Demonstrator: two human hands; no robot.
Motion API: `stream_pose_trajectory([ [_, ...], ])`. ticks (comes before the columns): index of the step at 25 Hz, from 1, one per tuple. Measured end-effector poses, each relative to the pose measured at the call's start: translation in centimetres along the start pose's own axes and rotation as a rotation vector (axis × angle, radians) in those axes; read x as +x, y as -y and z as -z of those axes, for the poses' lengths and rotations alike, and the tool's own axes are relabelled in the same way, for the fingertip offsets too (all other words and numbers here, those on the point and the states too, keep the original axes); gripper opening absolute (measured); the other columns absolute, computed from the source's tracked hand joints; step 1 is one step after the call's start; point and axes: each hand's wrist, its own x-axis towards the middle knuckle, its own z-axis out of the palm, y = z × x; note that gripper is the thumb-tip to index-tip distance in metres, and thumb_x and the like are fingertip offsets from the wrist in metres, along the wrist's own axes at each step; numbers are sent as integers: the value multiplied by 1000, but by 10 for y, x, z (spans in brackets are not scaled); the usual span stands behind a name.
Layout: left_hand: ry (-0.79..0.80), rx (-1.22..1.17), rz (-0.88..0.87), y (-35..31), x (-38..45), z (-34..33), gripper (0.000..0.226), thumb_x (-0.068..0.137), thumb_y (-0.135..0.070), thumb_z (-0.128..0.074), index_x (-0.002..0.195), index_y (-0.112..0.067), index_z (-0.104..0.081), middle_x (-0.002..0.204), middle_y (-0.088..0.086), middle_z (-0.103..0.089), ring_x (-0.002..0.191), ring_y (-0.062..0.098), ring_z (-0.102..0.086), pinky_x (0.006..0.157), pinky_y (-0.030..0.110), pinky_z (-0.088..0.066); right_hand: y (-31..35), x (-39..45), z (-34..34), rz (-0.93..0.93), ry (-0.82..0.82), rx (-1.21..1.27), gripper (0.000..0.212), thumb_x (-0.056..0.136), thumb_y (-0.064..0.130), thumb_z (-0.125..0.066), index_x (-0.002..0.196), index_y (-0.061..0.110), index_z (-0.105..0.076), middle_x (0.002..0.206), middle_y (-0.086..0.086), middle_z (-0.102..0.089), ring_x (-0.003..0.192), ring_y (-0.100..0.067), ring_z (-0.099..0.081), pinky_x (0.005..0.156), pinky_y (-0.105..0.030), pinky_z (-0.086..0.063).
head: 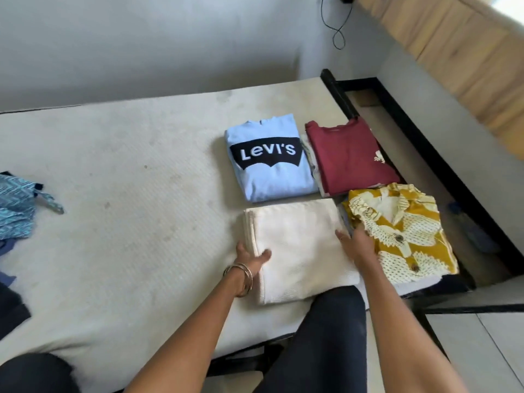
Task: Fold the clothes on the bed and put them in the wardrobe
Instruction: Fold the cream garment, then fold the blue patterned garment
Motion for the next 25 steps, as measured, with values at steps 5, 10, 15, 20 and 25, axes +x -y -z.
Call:
stream_pose_trajectory([
  [5, -138, 416, -111, 20, 8, -6, 93, 87, -26, -67, 153, -23, -1, 143, 14, -46, 124, 34, -50, 104, 36, -40, 30, -26, -47, 338, -362, -290, 37, 93, 31, -61, 125, 16, -52, 126, -14, -50, 119, -34, -42, 93, -50, -35],
  [10, -106, 527, -103, 16, 8, 6, 75, 94, -29, -57, 152, -24, -10, 130, 16, -57, 116, 33, -56, 96, 34, -41, 36, -25, -78, 387, 91, -454, 45, 98, 35, -52, 141, 36, -37, 153, 1, -24, 140, -32, -19, 105, -61, -24],
  [15, -66, 528, -142, 11, -1, 62, 36, 90, -25, -62, 126, -21, -58, 103, 6, -69, 90, 22, -66, 84, 26, -51, 94, -58, -98, 443, 23, -361, 41, 98, 24, -51, 138, 23, -46, 145, -8, -38, 132, -31, -31, 102, -50, -28],
  [20, -274, 451, -254, 16, -32, 178, 20, 89, -24, -60, 107, -28, -67, 89, -4, -71, 89, 18, -66, 86, 32, -50, 189, -124, -153, 819, 306, -132, 33, 93, 11, -55, 125, 18, -58, 99, -3, -67, 98, -26, -63, 88, -40, -49],
  [25, -870, 276, -111, 74, -72, 349, 15, 87, -25, -57, 90, -33, -69, 98, -6, -72, 103, 20, -62, 94, 39, -45, 277, -198, -235, 1098, 578, -59, 45, 83, -8, -47, 119, 16, -61, 78, 9, -68, 72, -11, -67, 78, -39, -56],
])
